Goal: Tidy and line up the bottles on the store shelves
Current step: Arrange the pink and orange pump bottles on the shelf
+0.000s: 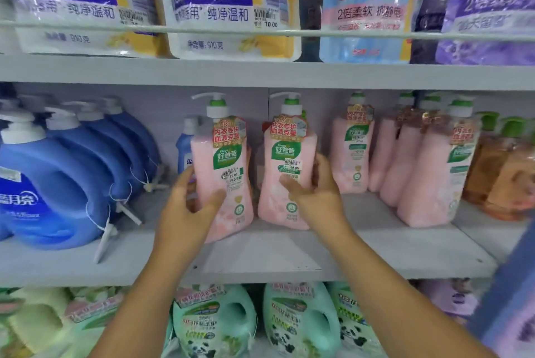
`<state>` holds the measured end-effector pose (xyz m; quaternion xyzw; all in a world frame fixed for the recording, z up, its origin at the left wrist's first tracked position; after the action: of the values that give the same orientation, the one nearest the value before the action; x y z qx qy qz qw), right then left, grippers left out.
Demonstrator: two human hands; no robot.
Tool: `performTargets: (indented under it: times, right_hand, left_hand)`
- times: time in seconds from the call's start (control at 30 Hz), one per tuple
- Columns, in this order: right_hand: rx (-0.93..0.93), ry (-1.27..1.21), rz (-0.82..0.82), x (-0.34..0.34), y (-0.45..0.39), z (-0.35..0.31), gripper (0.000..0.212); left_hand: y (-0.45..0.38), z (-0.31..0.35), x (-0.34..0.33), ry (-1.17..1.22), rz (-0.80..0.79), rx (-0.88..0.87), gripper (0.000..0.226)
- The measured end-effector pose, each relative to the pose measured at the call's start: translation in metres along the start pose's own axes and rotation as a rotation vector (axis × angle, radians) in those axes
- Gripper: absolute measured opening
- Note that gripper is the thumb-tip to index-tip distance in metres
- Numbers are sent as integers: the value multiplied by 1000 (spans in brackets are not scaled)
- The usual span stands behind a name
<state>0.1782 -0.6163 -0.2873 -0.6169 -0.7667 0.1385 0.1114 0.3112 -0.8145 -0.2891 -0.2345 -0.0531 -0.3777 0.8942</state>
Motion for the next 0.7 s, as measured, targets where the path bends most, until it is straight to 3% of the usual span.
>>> performTargets:
  times: [0.17, 0.33, 0.53, 0.7]
  right_hand:
    - [-18, 106, 20, 24, 6, -1, 52]
    - [-52, 137, 39, 78, 13, -3, 54]
    - [-46, 180, -7, 125, -8, 1, 53]
    - [-86, 150, -79, 135, -20, -2, 41]
  left_hand:
    - [1, -1, -2, 31, -41, 8, 56]
    - [6, -1, -17, 117, -167, 16, 61]
    - [17, 12, -66, 195, -346, 49, 63]
    - [39, 32, -112, 247, -373, 27, 64]
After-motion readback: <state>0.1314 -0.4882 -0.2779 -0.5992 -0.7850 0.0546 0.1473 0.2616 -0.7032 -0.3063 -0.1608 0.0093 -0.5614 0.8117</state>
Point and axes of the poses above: each hand's wrist, its own y-axis away from the middle knuckle, its own x-axis out of the back of the hand, z = x × y, the point moved 3 cm from there along -y, towards the middle knuckle, and after that the axes turned 4 degrees about -y, right-handed, at the moved point
